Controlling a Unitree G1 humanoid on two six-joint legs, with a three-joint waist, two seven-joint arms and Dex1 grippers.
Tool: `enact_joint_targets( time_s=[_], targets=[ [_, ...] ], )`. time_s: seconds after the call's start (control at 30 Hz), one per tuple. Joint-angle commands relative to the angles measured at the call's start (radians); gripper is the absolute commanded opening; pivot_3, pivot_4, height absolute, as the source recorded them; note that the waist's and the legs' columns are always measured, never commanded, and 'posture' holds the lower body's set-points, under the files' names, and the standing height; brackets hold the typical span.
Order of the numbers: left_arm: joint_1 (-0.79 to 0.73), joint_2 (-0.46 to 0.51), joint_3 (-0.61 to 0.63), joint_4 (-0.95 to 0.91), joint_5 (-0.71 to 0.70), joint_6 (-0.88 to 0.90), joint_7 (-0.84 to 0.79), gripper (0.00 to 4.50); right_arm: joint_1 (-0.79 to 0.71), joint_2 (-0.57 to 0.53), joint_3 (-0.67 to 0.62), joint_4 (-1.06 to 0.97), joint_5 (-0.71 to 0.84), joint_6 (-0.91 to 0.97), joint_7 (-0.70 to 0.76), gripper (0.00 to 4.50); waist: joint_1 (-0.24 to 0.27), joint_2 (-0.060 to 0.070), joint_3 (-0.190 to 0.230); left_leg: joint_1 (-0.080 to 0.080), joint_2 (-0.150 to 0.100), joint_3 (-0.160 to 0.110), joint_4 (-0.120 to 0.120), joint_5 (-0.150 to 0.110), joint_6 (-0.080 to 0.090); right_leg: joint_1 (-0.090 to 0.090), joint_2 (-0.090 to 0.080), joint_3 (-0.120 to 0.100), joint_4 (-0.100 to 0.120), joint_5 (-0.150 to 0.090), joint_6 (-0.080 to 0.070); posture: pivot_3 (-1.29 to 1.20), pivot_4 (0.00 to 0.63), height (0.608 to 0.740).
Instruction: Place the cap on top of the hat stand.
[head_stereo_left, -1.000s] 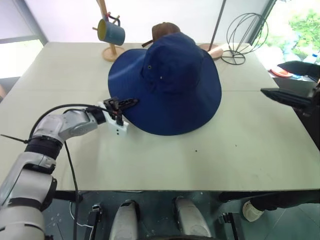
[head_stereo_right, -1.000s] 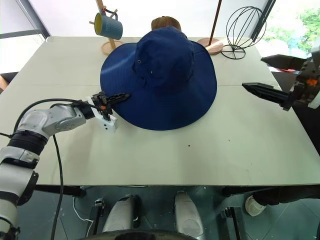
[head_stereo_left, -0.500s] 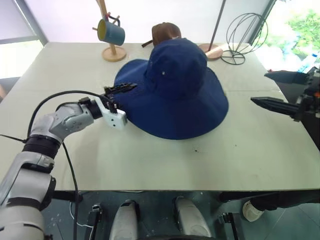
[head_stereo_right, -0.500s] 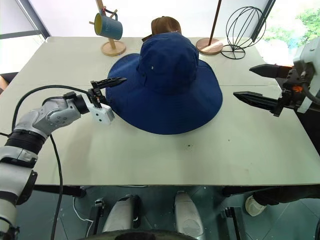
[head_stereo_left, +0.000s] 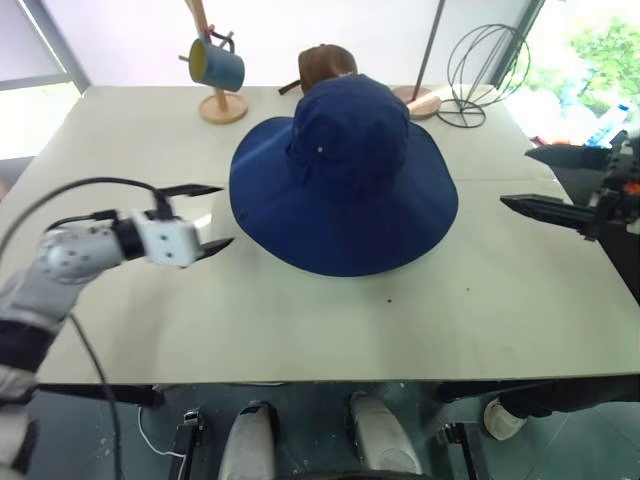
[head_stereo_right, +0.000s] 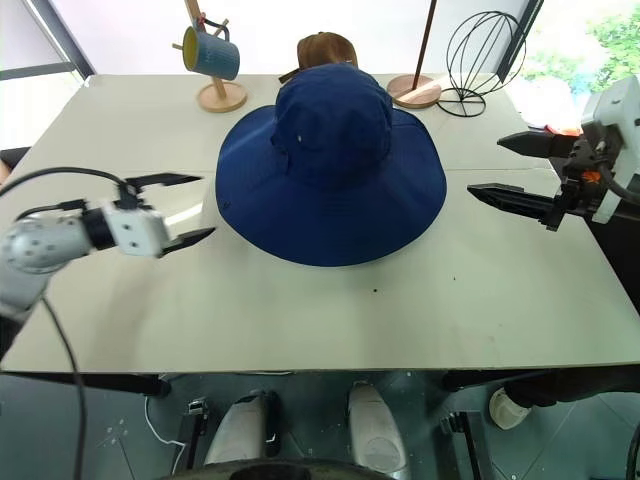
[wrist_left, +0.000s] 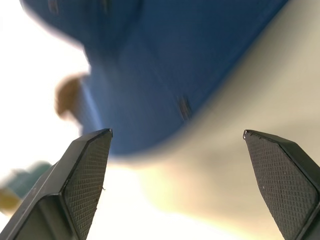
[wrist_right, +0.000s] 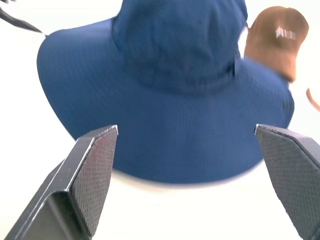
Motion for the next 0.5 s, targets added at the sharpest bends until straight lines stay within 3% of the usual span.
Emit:
enact_joint_targets(
  time_s=[0.03,0.2,0.5],
  targets=[
    [-0.044,0.095,0.224,-0.053,-0.390,0.490,-0.113,4.39,-0.042,-0.038,0.009,0.047,-0.025,-0.038,0.052,4.50,-0.002,-0.001,0.001,0.000,0.000,0.000,0.000,0.000,0.000,0.000,0.000,0.000,0.000,0.000,0.000,0.00,0.150,0.739],
    [-0.152,0.185,0.371,0.037,-0.549,0.812,-0.283,4.39,-0.148,-0.047,0.080,0.142,-0.047,-0.042,0.126,4.50,-0.009,0.004,0.004,0.000,0.000,0.000,0.000,0.000,0.000,-0.001,0.000,0.000,0.000,-0.001,0.000,0.00,0.150,0.739],
    [-0.269,0.188,0.371,0.021,-0.469,0.882,-0.367,4.39,-0.296,-0.016,0.185,0.239,-0.112,-0.074,0.196,4.50,-0.012,0.008,0.006,-0.001,0.000,0.001,-0.003,0.000,0.000,-0.006,0.001,0.000,0.001,-0.003,-0.003,0.00,0.150,0.739]
  ],
)
